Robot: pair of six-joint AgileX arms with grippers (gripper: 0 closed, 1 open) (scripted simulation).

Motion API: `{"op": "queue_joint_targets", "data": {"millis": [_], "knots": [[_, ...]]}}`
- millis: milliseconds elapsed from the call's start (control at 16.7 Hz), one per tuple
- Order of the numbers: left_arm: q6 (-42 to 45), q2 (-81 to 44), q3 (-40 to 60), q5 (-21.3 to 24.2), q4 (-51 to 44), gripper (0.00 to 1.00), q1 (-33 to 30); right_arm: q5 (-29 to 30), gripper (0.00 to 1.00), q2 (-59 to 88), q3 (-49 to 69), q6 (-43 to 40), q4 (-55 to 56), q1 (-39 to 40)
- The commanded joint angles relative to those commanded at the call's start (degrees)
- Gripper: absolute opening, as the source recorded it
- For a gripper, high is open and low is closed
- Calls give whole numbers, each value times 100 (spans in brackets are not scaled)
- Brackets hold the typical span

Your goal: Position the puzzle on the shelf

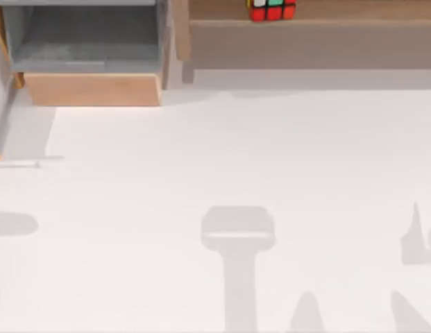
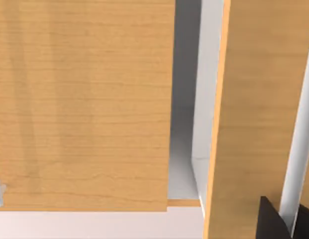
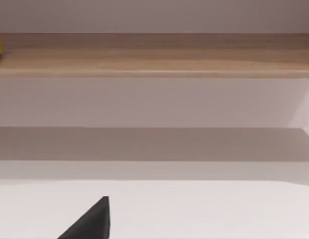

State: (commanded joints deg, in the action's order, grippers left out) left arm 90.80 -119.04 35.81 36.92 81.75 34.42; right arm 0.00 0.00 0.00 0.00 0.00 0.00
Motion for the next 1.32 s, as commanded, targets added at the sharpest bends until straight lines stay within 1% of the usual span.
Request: {"op": "queue_joint_targets", "data": {"millis": [120,240,600,960,1080,1320], "knots": [[-5,-160,413,-214,-220,0,-205,0,100,0,0,0,0,0],[-20,-255,611,-352,-361,0,-341,0,100,0,0,0,0,0],[-26,-341,688,-415,-469,0,-377,0,100,0,0,0,0,0],[-43,-778,1866,-758,-1025,0,-728,0,100,0,0,0,0,0],[-54,-891,2012,-857,-1155,0,-830,0,100,0,0,0,0,0],[-56,-896,2003,-851,-1170,0,-796,0,100,0,0,0,0,0]]}}
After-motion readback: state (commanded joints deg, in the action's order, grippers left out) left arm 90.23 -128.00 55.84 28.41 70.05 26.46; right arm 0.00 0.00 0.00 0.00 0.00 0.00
